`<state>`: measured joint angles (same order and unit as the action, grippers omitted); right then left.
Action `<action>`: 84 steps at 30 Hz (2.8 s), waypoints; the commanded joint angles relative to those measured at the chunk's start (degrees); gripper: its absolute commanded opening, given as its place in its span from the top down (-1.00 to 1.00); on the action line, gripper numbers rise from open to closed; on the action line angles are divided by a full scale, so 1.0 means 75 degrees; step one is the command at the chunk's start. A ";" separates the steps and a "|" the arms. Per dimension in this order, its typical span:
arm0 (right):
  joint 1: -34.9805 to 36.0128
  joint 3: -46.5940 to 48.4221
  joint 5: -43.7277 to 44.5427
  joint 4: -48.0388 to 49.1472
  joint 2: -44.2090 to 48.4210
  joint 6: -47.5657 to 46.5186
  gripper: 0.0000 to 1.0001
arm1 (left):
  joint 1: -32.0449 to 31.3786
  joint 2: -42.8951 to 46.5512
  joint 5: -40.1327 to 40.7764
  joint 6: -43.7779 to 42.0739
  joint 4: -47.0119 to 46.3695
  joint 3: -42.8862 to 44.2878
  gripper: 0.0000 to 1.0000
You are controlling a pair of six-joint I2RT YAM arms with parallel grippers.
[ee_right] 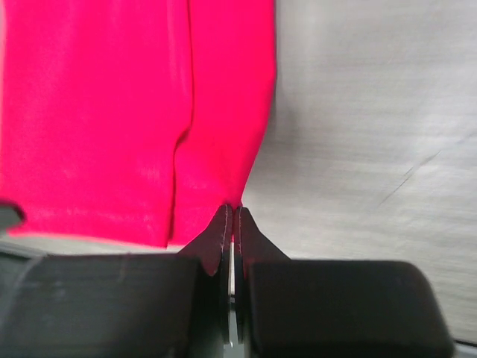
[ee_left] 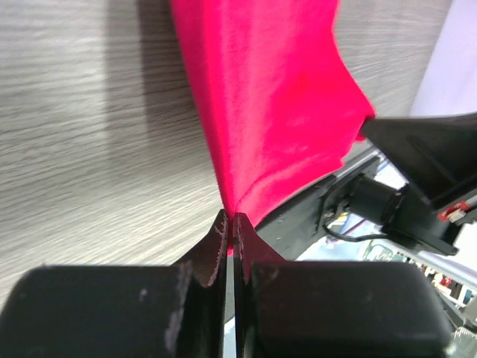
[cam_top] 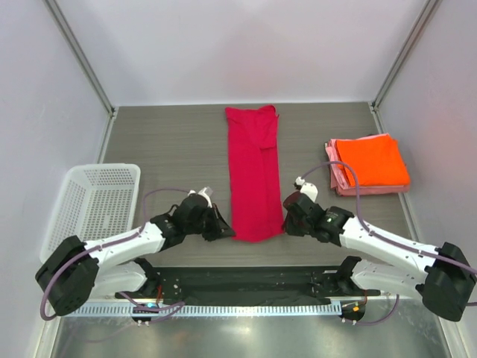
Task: Fold and stack the t-shirts
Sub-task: Fold the tshirt
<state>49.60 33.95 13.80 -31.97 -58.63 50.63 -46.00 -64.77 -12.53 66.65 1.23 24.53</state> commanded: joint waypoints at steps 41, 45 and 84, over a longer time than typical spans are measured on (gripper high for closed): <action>-0.4129 0.7074 -0.2051 0.1356 -0.6748 -0.2450 0.98 | 0.3836 -0.6761 -0.1855 -0.1621 0.1019 0.8281 1.00; -0.4188 0.7402 -0.2016 0.1344 -0.7170 -0.2450 0.98 | 0.3918 -0.7242 -0.1880 -0.1551 0.0996 0.8693 1.00; -0.4387 0.2610 -0.3915 0.3207 -0.4908 -0.2462 0.03 | 0.2957 -0.5238 -0.1200 -0.1891 0.0375 0.4932 -0.28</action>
<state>16.36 53.80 -13.54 -12.01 -96.03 32.84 -23.66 -103.90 -20.75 52.12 7.97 61.93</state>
